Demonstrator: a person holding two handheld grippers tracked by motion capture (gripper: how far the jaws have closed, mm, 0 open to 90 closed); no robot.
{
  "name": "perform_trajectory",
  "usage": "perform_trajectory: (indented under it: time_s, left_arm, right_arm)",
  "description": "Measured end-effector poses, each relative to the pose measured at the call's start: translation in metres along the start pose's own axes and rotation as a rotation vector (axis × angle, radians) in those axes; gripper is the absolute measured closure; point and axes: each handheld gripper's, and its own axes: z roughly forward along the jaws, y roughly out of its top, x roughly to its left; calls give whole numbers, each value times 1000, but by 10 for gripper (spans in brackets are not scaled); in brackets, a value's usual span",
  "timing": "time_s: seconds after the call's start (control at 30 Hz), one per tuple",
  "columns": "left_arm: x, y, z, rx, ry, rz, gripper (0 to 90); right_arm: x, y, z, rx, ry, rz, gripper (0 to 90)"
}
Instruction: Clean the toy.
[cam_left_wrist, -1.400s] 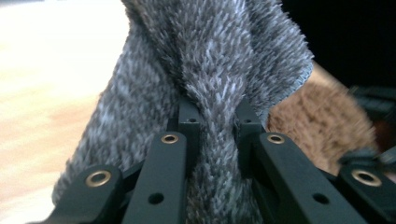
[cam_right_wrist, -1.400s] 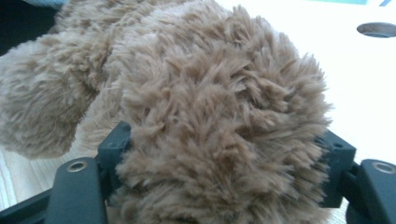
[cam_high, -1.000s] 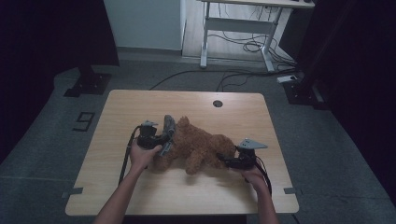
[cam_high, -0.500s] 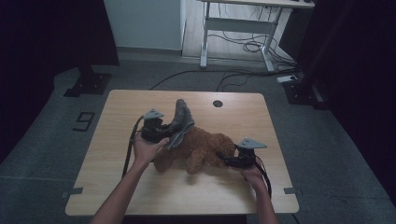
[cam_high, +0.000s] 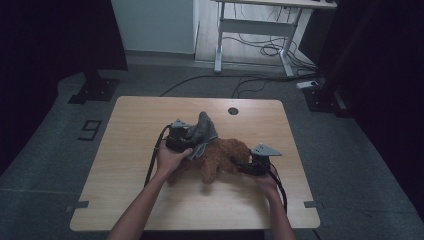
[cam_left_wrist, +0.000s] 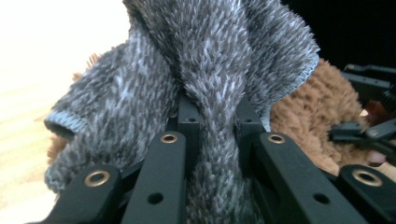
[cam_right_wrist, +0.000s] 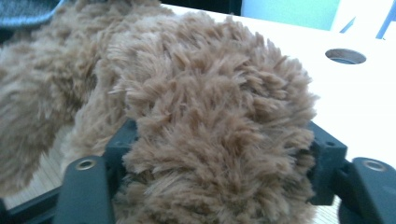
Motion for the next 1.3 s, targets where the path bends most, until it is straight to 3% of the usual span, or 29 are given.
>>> perform_trajectory:
  time_s: [0.13,0.33,0.47,0.6,0.77,0.93,1.0,1.1,1.2,1.3]
  left_arm:
    - [-2,-12,-2,-20,-19,-10,781]
    - [-8,-20,-7,-28,-2,21,782]
    - [-11,-26,-12,-30,0,47,781]
    - [-13,-37,-17,-40,-21,52,782]
    - [-17,-50,-26,-40,-22,74,780]
    - [-14,-55,-33,-32,-27,66,779]
    - [-16,-54,-37,-45,-6,51,779]
    - [-32,-46,-44,-70,40,108,781]
    - [-55,-30,-38,-67,1,154,780]
    - [-81,-13,-17,-41,-56,181,779]
  right_arm:
    - [2,3,-7,35,13,59,214]
    - [3,9,-22,66,23,144,131]
    - [5,10,-35,93,18,161,116]
    - [8,-3,-39,152,33,151,115]
    - [13,-14,-28,168,99,136,246]
    - [16,-13,-20,129,62,71,404]
    - [16,-14,-14,108,45,63,434]
    - [18,-13,-10,98,34,44,461]
    - [17,-13,-12,90,44,48,484]
    - [18,-13,-15,81,57,50,505]
